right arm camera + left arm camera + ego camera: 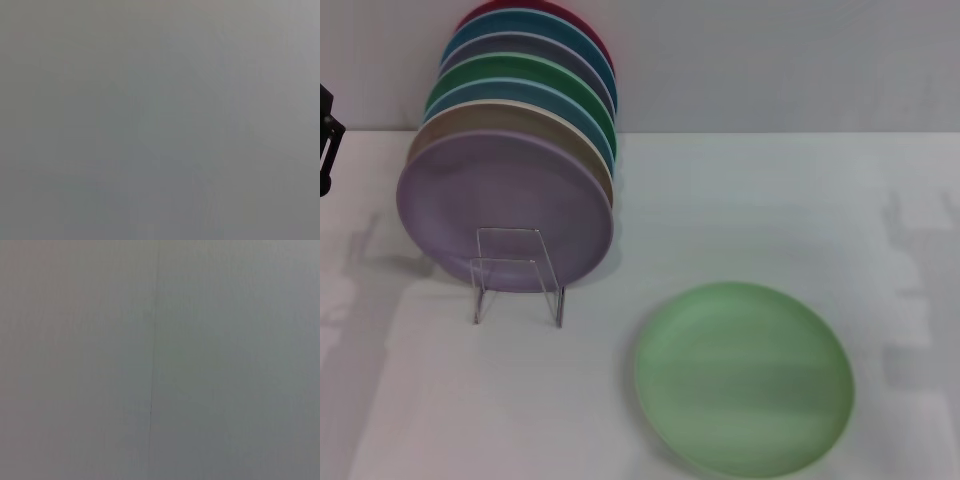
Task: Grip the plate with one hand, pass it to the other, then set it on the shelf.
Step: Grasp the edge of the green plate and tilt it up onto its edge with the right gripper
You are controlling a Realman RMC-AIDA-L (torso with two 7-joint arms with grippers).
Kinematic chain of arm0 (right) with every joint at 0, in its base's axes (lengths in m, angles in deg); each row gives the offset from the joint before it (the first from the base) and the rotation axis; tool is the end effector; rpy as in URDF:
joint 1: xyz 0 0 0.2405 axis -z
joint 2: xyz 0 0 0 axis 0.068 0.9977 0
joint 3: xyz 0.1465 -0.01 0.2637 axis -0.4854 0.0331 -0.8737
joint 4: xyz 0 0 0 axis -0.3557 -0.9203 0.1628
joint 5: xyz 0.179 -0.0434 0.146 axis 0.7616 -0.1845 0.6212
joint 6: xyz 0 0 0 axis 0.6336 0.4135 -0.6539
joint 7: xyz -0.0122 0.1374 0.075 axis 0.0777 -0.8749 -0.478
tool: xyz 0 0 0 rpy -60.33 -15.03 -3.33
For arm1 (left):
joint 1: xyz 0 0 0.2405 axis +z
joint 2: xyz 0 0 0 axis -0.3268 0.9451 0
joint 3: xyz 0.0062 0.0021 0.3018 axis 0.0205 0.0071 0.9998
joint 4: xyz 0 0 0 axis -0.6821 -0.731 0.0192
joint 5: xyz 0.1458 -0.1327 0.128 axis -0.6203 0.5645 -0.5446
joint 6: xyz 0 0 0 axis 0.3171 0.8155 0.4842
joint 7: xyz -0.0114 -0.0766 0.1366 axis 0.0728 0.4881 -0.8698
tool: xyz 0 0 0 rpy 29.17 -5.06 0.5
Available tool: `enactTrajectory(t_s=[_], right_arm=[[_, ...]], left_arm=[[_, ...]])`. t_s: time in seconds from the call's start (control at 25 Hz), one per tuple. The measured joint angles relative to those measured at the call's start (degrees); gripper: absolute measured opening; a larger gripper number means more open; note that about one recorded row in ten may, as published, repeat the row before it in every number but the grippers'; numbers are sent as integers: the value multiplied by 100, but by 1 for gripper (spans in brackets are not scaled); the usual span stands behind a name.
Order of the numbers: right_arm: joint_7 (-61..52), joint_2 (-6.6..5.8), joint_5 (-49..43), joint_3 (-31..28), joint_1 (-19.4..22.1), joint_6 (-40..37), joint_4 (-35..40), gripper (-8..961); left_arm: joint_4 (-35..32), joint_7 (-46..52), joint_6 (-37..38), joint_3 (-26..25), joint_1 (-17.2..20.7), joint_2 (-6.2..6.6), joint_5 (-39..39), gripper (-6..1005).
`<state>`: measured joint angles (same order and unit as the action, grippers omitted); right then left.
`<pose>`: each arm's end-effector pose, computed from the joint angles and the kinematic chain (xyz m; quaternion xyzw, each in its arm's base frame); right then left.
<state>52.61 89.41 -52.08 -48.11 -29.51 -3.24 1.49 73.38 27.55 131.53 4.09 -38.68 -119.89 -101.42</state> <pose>0.3202 0.3612 -0.0218 -0.5730 0.0385 0.2779 0.7700 -0.3411 0.3451 -0.0074 -0.6076 -0.1208 -0.4360 0.6528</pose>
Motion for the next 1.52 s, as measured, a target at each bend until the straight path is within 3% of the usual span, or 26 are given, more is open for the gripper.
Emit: enactTrajectory(t_s=[0.12, 0.36, 0.4, 0.44, 0.56, 0.6, 0.64, 0.68, 0.76, 0.8, 0.84, 0.88, 0.96, 1.0, 1.04, 1.16, 1.28, 1.4, 1.52], right_arm=[[-7, -57, -36, -184, -32, 430, -293, 661], [236, -316, -52, -617, -103, 1952, -1294, 661], [590, -394, -53, -922, -48, 2543, -1727, 661], [590, -394, -53, -922, -48, 2543, -1727, 661], [1449, -468, -55, -1763, 178, 3799, -2559, 661], [2035, -450, -55, -2392, 378, 4699, -3074, 661], [2035, -450, -55, -2392, 378, 4699, -3074, 661], [2387, -396, -50, -2783, 490, 5205, -3301, 660], [3021, -222, -25, -3537, 700, 6147, -3673, 660], [3608, -3, -13, -4313, 884, 7109, -3968, 660], [3608, -3, -13, -4313, 884, 7109, -3968, 660], [3792, 63, -10, -4635, 949, 7614, -4078, 660], [3837, 73, -13, -4985, 981, 8250, -4177, 660], [3676, 44, -44, -5319, 939, 8941, -4190, 660], [3676, 44, -44, -5319, 939, 8941, -4190, 660], [3548, 34, -223, -5905, 856, 9924, -4153, 660], [2934, 25, -1063, -6368, 759, 10696, -4239, 660], [1700, 24, -2753, -6888, 557, 11937, -4641, 660], [1269, 27, -3276, -7048, 456, 12628, -4868, 660]], left_arm=[[0, 5, 0, 0, 0, 0, 0, 811], [-1, 21, 0, 0, 6, 0, 0, 810], [-1, 20, 0, 0, 6, 0, 0, 810], [-1, 20, 0, 0, 6, 0, 0, 809], [-8, 6, 1, 0, -1, 0, 0, 809], [-31, 5, 1, 0, -18, 0, 0, 809], [-31, 5, 1, 0, -18, 0, 0, 809], [-51, 5, 1, 0, -36, 0, 0, 809], [-98, 4, 2, 0, -70, 1, 0, 808], [-125, 4, 1, 0, -87, 1, 0, 808], [-125, 4, 1, 0, -87, 1, 0, 808], [-128, 4, -3, 0, -99, 0, 0, 808], [-134, 5, -14, 0, -111, 2, 0, 808], [-139, 14, -32, -18, -114, 5, 0, 808], [-139, 14, -32, -18, -114, 5, 0, 807], [-141, 12, -51, -47, -132, 6, 0, 807], [-142, 28, -58, -49, -139, 4, 0, 807], [-137, 32, -59, -47, -152, -3, 1, 806], [-134, 38, -60, -44, -157, -6, 0, 806]])
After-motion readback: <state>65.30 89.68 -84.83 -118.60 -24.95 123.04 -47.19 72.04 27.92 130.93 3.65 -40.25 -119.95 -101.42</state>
